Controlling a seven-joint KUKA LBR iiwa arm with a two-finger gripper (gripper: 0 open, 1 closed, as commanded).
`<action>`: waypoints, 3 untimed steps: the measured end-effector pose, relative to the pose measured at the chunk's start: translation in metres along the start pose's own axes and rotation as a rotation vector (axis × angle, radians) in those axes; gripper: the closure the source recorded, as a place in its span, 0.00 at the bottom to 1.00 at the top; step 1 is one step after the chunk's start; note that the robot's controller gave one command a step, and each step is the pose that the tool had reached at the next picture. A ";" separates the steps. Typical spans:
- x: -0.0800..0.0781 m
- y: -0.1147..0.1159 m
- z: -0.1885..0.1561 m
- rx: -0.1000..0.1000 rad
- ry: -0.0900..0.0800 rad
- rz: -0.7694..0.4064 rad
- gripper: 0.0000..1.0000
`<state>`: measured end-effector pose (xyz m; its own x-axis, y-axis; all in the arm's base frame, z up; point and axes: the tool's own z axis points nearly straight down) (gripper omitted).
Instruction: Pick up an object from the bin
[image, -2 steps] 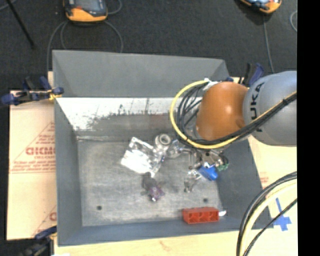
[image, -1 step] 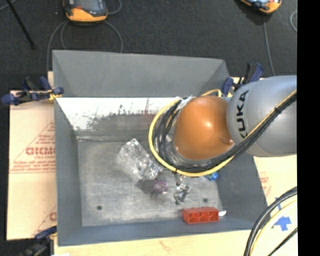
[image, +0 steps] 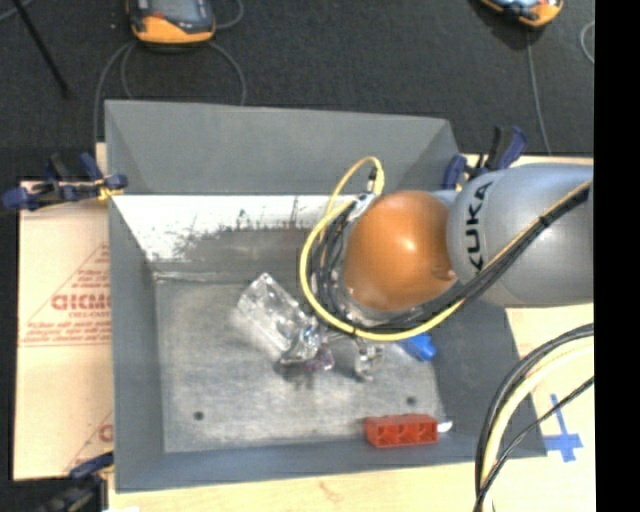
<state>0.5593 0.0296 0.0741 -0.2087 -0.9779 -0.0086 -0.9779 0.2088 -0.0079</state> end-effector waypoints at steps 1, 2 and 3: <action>0.008 0.053 -0.001 0.005 -0.001 -0.290 0.00; 0.008 0.052 -0.003 0.005 -0.001 -0.288 1.00; 0.007 0.051 -0.034 -0.004 0.006 -0.283 1.00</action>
Offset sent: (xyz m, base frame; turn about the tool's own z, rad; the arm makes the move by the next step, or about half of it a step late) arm -0.0575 0.0003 -0.0041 -0.2911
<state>0.5080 0.0328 0.1080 0.0728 -0.9973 -0.0005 -0.9973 -0.0728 -0.0048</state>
